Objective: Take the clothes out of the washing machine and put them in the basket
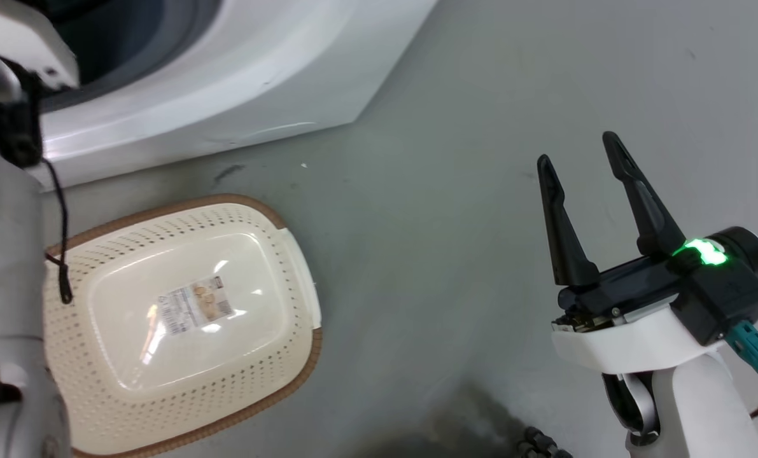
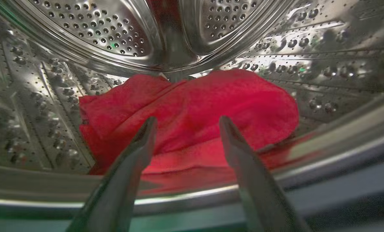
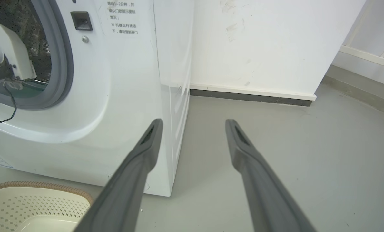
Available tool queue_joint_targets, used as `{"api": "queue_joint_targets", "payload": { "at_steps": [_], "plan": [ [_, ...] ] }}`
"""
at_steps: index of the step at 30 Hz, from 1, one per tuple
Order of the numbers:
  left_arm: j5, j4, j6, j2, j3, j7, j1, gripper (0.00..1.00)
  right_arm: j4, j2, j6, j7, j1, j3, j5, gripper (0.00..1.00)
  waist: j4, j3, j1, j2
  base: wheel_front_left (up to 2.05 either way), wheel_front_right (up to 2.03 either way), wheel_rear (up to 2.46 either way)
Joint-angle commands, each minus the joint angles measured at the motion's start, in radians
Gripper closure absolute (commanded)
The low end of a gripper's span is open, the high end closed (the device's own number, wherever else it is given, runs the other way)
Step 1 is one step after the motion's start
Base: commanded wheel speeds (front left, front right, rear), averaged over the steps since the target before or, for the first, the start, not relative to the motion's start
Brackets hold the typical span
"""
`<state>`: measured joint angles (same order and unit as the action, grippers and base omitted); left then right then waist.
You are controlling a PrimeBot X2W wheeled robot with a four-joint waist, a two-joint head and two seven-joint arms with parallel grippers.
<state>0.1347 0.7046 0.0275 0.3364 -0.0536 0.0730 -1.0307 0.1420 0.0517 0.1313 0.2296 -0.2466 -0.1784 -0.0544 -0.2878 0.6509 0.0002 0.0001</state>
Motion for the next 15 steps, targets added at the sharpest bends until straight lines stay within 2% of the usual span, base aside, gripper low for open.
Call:
{"api": "queue_joint_targets", "payload": {
  "at_steps": [1, 8, 15],
  "plan": [
    [-0.006, 0.018, 0.007, 0.019, -0.001, -0.024, -0.044, 0.0, -0.008, -0.003, -0.001, 0.009, -0.021, -0.007, -0.01, 0.0, -0.051, 0.045, -0.0002, -0.0001, 0.0, 0.0, 0.0],
    [-0.025, 0.112, 0.024, 0.095, 0.028, -0.186, -0.24, 0.0, -0.048, -0.003, -0.001, 0.029, -0.054, -0.044, -0.056, 0.0, -0.109, 0.084, -0.0002, -0.0001, 0.0, 0.0, 0.0],
    [-0.054, 0.15, 0.024, 0.144, 0.067, -0.381, -0.377, 0.0, -0.064, -0.003, -0.001, 0.035, -0.073, -0.076, -0.092, 0.0, -0.148, 0.129, -0.0002, -0.0001, 0.0, 0.0, 0.0]
  ]
}}
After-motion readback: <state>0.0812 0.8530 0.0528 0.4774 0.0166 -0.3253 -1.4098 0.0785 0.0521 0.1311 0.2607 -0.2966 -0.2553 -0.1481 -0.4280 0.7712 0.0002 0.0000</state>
